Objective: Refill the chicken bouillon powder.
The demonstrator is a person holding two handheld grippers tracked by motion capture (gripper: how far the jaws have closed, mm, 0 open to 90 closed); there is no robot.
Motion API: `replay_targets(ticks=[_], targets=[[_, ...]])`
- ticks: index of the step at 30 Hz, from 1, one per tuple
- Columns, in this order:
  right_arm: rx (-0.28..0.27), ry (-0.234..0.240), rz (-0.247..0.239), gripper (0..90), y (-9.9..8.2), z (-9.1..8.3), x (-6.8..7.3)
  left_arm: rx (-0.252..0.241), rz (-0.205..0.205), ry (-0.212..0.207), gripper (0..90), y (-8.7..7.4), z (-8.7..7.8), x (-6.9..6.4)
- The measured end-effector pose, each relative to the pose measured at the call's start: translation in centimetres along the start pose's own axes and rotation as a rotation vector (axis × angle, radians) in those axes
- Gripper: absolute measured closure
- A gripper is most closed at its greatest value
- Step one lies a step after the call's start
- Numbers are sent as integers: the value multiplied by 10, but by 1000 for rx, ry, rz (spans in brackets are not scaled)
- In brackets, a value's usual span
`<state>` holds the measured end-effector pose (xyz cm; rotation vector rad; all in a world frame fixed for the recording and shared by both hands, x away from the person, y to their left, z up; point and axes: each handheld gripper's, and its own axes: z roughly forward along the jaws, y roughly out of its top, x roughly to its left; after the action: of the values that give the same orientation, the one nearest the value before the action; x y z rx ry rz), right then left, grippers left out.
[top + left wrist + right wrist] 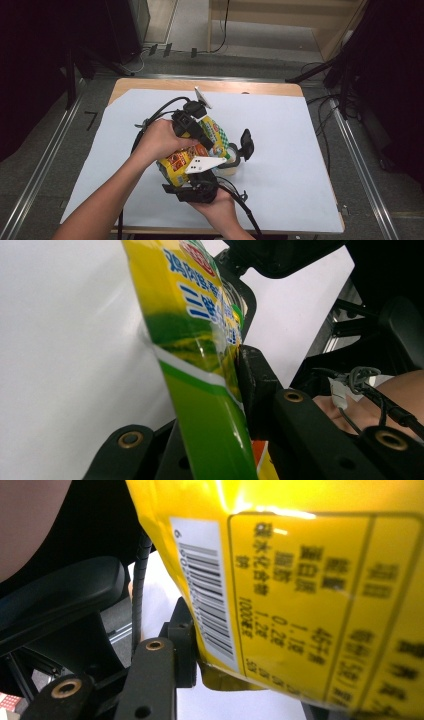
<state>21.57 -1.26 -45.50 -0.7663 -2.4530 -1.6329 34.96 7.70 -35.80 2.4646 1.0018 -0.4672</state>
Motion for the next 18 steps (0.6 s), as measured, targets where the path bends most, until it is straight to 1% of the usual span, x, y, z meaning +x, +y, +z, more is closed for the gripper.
replay_targets(ticks=[1,4,9,11,13,16,18], targets=[[2,1,-1,620,0,1,-1,-2,-4,13,864,1,1,-1],[6,-5,7,602,0,4,-1,5,-8,24,864,2,2,-1],[9,-12,13,624,1,5,-2,24,-20,57,865,4,3,-4],[15,-14,8,628,1,6,-2,26,-17,75,864,4,4,-6],[17,-20,0,622,1,7,-2,30,-19,77,864,5,4,-7],[23,-42,-22,635,1,8,0,35,-20,93,864,6,5,-8],[27,-57,-30,641,1,8,1,30,-20,95,862,6,5,-9]])
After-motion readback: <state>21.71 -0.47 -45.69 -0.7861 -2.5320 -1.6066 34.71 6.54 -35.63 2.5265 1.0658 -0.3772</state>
